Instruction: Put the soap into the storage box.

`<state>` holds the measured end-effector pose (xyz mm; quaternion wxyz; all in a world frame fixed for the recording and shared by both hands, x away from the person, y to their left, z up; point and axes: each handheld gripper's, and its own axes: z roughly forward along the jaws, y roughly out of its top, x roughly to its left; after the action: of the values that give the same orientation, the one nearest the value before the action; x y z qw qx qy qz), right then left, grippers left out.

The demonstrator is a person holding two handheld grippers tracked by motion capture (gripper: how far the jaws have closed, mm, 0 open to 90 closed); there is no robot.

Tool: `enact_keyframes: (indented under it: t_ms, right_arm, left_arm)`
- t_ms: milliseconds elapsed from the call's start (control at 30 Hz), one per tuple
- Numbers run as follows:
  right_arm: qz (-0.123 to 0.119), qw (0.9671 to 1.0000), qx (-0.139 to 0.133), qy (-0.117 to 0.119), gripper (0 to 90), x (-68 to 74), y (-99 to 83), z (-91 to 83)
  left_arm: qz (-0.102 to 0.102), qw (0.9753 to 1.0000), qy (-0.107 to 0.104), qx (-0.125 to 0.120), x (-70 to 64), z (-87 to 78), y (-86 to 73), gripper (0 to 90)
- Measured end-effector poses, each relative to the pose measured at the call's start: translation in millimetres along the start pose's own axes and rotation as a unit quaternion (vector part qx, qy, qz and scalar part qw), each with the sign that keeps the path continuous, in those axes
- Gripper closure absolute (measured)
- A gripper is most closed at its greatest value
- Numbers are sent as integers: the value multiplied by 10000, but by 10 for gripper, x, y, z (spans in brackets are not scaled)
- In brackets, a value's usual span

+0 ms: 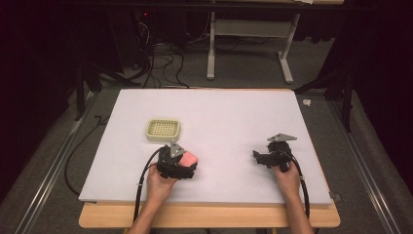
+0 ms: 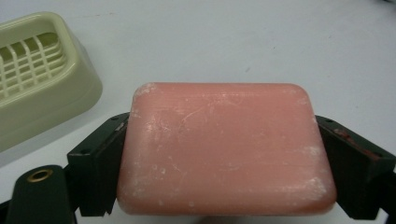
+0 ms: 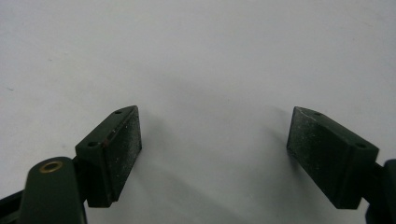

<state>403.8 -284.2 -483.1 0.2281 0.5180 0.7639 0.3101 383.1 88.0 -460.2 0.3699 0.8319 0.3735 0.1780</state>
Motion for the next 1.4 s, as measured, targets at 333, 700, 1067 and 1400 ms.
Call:
enact_keyframes:
  t_ms: [333, 700, 1067, 1400]
  right_arm:
    - [6, 10000, 4, 4, 184, 1, 0, 0]
    - [2, 10000, 1, 3, 185, 1, 0, 0]
    - [2, 10000, 3, 4, 185, 1, 0, -1]
    - [0, 10000, 2, 4, 185, -1, 0, 0]
  left_arm:
    - [-124, 9999, 96, -58, 88, -105, -24, 139]
    - [-273, 9993, 237, -98, 209, -202, -56, 140]
    - [-462, 9983, 335, -133, 344, -298, -102, 140]
    - [-613, 9968, 496, -104, 477, -412, -149, 139]
